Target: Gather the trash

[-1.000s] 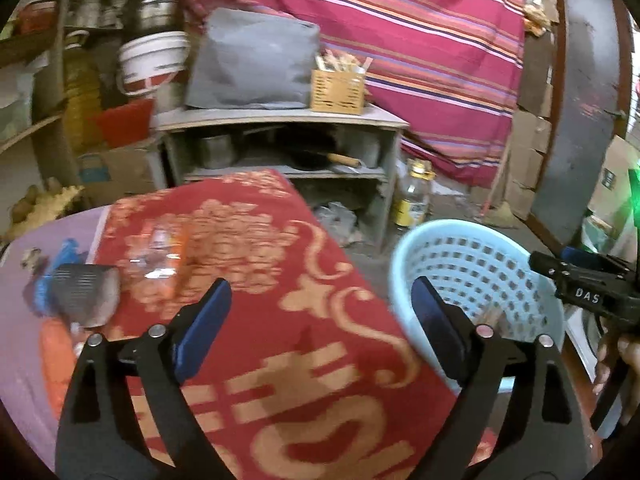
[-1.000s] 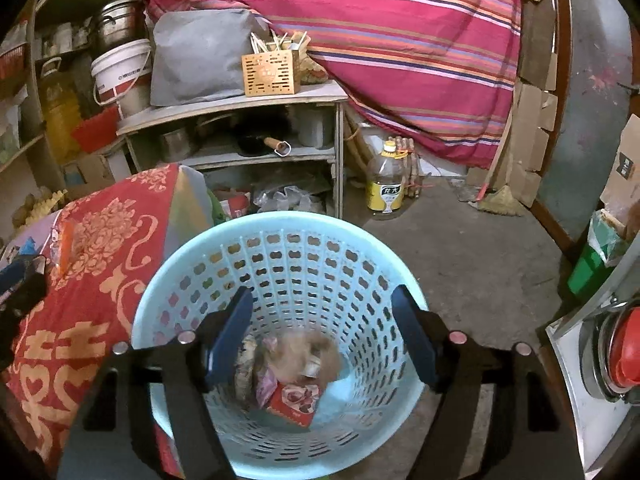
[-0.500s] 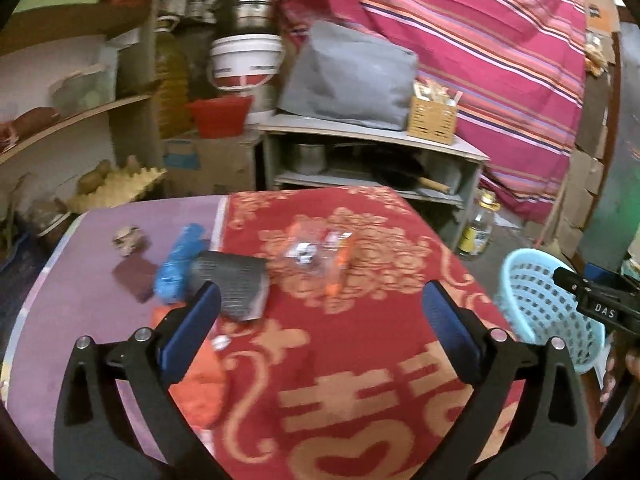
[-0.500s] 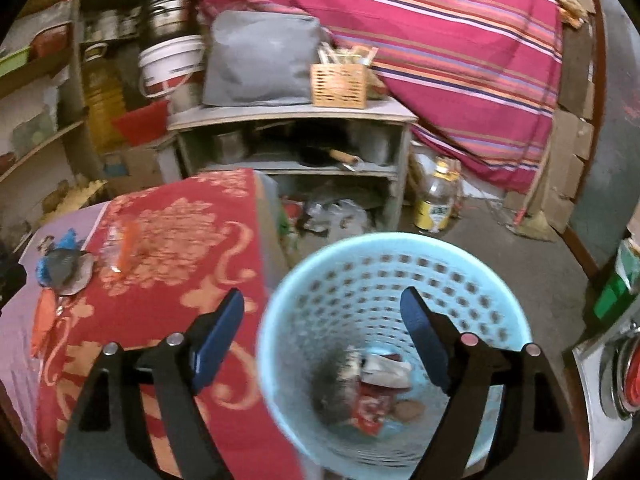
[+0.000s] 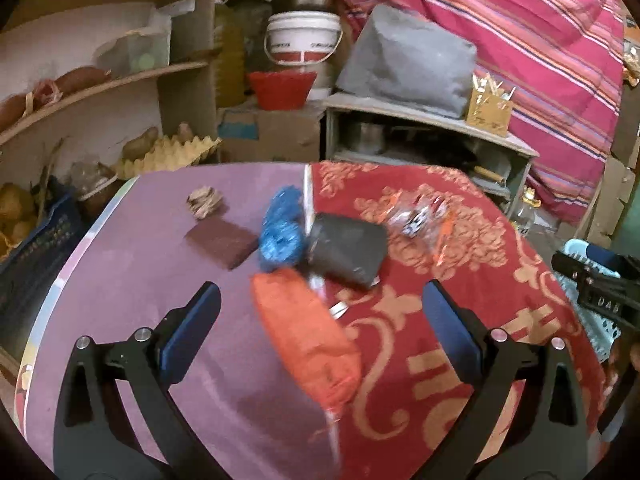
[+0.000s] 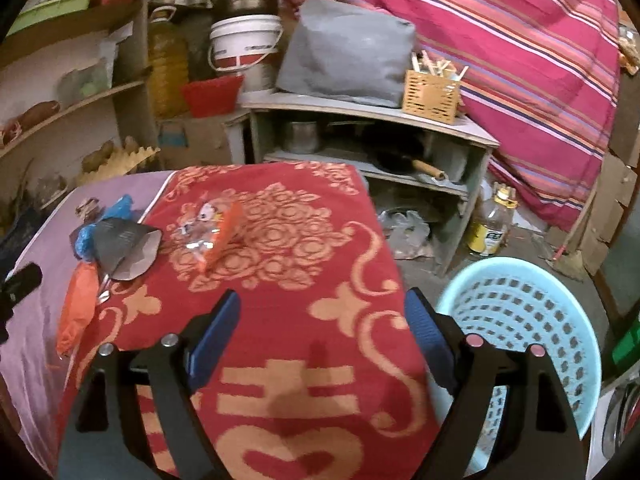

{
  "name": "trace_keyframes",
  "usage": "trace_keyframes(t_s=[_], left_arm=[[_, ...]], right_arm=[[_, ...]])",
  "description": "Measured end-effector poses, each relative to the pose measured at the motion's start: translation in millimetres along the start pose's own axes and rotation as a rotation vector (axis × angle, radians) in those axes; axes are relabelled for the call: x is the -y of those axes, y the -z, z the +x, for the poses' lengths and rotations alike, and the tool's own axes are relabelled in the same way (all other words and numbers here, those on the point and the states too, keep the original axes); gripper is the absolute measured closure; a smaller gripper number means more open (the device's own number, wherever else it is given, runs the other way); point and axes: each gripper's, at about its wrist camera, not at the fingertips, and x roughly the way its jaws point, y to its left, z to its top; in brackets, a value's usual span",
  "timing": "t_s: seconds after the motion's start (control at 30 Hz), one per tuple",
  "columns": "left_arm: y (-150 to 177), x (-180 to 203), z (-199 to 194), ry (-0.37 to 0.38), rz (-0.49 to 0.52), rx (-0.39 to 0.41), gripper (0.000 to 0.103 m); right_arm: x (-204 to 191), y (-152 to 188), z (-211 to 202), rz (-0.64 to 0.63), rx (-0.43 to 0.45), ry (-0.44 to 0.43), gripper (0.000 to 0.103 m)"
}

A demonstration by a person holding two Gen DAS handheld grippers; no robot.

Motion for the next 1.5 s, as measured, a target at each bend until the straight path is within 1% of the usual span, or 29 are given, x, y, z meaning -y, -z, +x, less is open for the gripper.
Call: trace_keyframes(t_s=[0.23, 0.43, 0.6, 0.67, 0.73, 0.77, 0.8, 0.83, 0.87, 0.93, 1.0, 1.03, 1.07, 1.1, 1.13, 1.2, 1.3, 1.5], left_arm=[[15.3, -20.6, 22.8, -0.019, -0.017, -0.083, 0.006], [18.2, -29.6, 44.5, -0.008, -0.042, -0.156, 0.006], [22.7, -30.8, 61.6, -0.005, -0.041, -0.202, 0.006], [24.2, -31.8, 70.8, -0.011, -0.04, -0.242, 0.007], [25.3, -31.6, 73.3, -0.007, -0.034, -0.245, 0.01], [26.3, -31.5, 75.2, -0.006, -0.032, -0.251, 0.015], [27.0, -31.7, 77.6, 0.007, -0.032, -0.263, 0.026], [27.4, -31.4, 79.9, 0.021, -0.03, -0.275, 0.031], [27.0, -31.1, 80.3, 0.011, -0.025, -0.273, 0.034], [25.7, -30.5, 80.8, 0.008, -0.015, -0.27, 0.044], [24.0, -32.4, 81.0, 0.007, -0.016, -0.271, 0.06], [23.1, -34.6, 81.1, 0.01, -0.022, -0.271, 0.064], [22.3, -37.5, 81.4, 0.011, -0.028, -0.273, 0.073], [21.3, -40.4, 82.2, 0.013, -0.031, -0.275, 0.079], [20.7, -43.7, 82.5, 0.015, -0.037, -0.276, 0.083], [19.5, -50.2, 82.7, 0.02, -0.051, -0.279, 0.095], [18.9, -59.1, 80.4, 0.011, -0.058, -0.271, 0.102], [15.2, -76.2, 67.9, -0.006, -0.067, -0.224, 0.103]], right_arm=[[-25.0, -5.1, 15.9, 0.0, -0.017, -0.038, 0.02], [-43.7, -3.8, 26.1, -0.035, -0.031, -0.047, 0.02], [-47.3, -4.1, 33.0, -0.04, -0.041, -0.042, 0.02], [-47.1, -4.9, 35.4, -0.034, -0.045, -0.042, 0.02], [-47.8, -5.0, 37.0, -0.034, -0.047, -0.041, 0.02], [-48.5, -5.2, 37.6, -0.036, -0.048, -0.04, 0.02], [-49.4, -4.8, 37.9, -0.038, -0.049, -0.041, 0.02], [-51.1, -4.4, 39.0, -0.043, -0.051, -0.04, 0.02], [-52.0, -4.1, 39.7, -0.046, -0.052, -0.039, 0.02], [-54.2, -3.8, 41.5, -0.052, -0.056, -0.035, 0.02], [-55.8, -3.9, 43.4, -0.053, -0.058, -0.034, 0.02], [-56.5, -4.1, 44.0, -0.052, -0.059, -0.033, 0.02], [-57.2, -4.3, 44.8, -0.05, -0.06, -0.034, 0.02], [-58.2, -4.2, 44.9, -0.048, -0.061, -0.037, 0.02], [-58.8, -4.4, 46.0, -0.044, -0.063, -0.042, 0.02], [-60.3, -4.4, 47.4, -0.041, -0.066, -0.048, 0.02], [-64.6, -3.9, 48.4, -0.048, -0.065, -0.047, 0.02], [-69.1, -3.1, 48.7, -0.052, -0.065, -0.048, 0.02]])
